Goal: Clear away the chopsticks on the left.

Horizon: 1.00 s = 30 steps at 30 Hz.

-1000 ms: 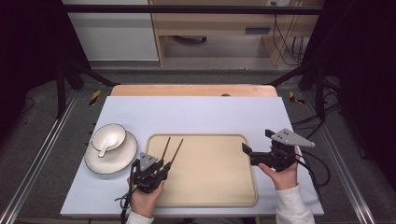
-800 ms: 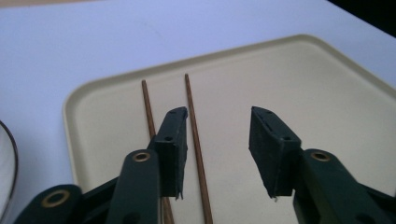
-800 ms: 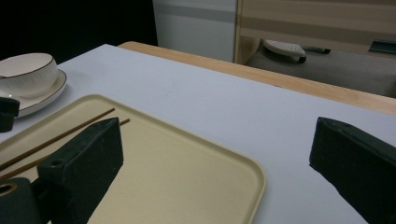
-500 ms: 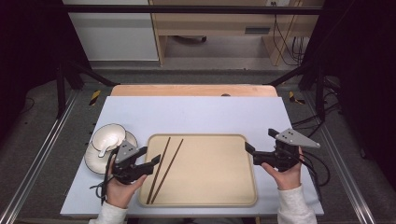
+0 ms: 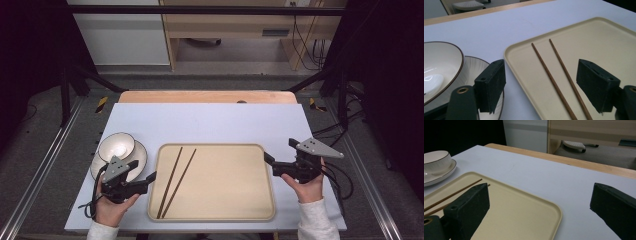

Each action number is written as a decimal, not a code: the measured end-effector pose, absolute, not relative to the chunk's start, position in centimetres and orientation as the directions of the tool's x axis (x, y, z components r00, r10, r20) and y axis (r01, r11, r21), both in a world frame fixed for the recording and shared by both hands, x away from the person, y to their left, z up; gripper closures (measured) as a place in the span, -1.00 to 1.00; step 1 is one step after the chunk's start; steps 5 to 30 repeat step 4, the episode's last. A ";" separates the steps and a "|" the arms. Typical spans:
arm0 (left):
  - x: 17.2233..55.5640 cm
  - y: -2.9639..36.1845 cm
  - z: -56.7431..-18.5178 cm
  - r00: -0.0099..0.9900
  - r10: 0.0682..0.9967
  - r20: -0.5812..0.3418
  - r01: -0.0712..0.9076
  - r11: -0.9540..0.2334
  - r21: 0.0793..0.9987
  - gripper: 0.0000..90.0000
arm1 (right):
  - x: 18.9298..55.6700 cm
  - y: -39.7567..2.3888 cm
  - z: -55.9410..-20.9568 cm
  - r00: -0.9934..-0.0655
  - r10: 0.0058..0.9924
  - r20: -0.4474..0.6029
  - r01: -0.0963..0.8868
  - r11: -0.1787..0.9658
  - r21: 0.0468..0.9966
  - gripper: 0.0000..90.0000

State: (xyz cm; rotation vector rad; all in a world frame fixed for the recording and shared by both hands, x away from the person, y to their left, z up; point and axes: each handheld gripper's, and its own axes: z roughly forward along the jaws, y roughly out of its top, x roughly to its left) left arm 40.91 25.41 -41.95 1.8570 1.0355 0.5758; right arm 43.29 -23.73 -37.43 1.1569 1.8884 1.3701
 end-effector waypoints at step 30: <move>41.0 26.0 -42.4 0.529 0.848 -0.036 0.427 -0.229 0.875 -0.54 | 43.5 -23.9 -37.7 -0.484 0.873 0.067 0.342 0.118 0.932 -0.94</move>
